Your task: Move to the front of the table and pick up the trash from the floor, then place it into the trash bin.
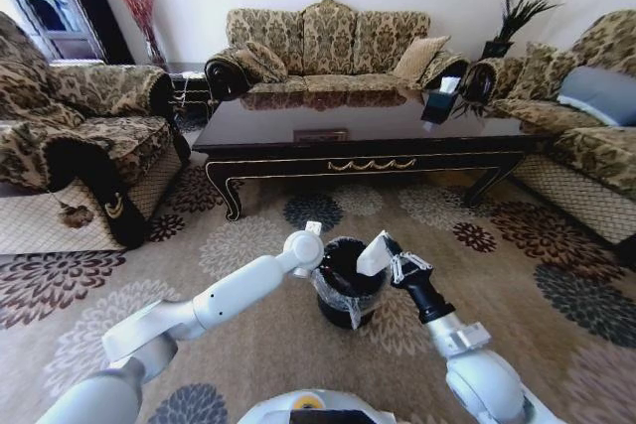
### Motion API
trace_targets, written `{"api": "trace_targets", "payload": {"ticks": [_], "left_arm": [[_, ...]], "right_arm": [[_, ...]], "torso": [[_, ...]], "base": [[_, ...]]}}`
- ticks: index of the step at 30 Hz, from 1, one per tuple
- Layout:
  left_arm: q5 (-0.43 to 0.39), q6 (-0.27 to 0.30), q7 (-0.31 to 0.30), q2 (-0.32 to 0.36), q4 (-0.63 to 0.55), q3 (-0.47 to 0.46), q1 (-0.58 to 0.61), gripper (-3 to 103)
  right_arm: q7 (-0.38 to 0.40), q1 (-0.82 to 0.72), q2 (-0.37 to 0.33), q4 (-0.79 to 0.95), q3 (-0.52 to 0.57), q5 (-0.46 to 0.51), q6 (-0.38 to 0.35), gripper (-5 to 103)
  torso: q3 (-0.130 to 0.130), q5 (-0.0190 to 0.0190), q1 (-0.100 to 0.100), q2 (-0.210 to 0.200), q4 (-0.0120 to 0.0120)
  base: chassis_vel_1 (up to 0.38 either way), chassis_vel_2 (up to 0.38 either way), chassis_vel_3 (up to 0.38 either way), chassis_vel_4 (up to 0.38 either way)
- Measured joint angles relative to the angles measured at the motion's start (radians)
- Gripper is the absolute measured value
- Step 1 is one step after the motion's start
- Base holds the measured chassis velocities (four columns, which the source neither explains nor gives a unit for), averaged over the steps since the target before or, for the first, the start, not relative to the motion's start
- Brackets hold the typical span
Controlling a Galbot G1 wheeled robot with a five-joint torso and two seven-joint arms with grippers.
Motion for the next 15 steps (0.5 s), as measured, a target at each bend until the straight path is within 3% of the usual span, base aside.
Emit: {"api": "trace_targets", "payload": {"ticks": [5, 6, 9, 10, 11, 12, 15], "left_arm": [[0.010, 0.000, -0.002, -0.007, 0.000, 0.000, 0.015, 0], [0.011, 0.000, -0.002, -0.006, -0.001, 0.000, 0.017, 0], [0.011, 0.000, -0.002, -0.005, -0.004, 0.000, 0.020, 0], [0.011, 0.000, -0.002, -0.001, -0.009, 0.000, 0.021, 0], [0.011, 0.000, -0.002, 0.002, -0.013, -0.001, 0.021, 0], [0.011, 0.000, -0.002, 0.005, -0.015, -0.002, 0.022, 0], [0.011, 0.000, -0.002, 0.010, -0.016, -0.004, 0.023, 0]], "right_arm": [[-0.005, -0.018, -0.024, -0.011, 0.000, -0.053, 0.015, 3], [-0.005, -0.020, -0.026, -0.017, 0.000, -0.066, 0.018, 13], [-0.005, -0.020, -0.027, -0.027, -0.001, -0.079, 0.022, 13], [-0.005, -0.020, -0.027, -0.034, -0.004, -0.085, 0.023, 24], [-0.005, -0.020, -0.026, -0.038, -0.006, -0.087, 0.023, 24], [-0.005, -0.020, -0.025, -0.041, -0.008, -0.087, 0.023, 35], [-0.005, -0.020, -0.024, -0.043, -0.010, -0.087, 0.023, 35]], "torso": [[0.000, 0.0000, 0.000, 0.000, 0.0003], [0.000, 0.0001, 0.000, 0.000, 0.0004], [0.000, 0.0000, 0.000, 0.000, 0.0004], [0.000, 0.0001, 0.000, 0.000, 0.0003], [0.000, 0.0001, 0.000, 0.000, 0.0003], [0.000, 0.0001, 0.000, 0.000, 0.0003], [0.000, 0.0000, 0.000, 0.000, 0.0003]], "base": [[0.000, 0.000, 0.000, 0.000], [0.000, 0.000, 0.000, 0.000], [0.000, 0.000, 0.000, 0.000], [0.000, 0.000, 0.000, 0.000], [0.000, 0.000, 0.000, 0.000], [0.000, 0.000, 0.000, 0.000], [0.000, 0.000, 0.000, 0.000]]}}
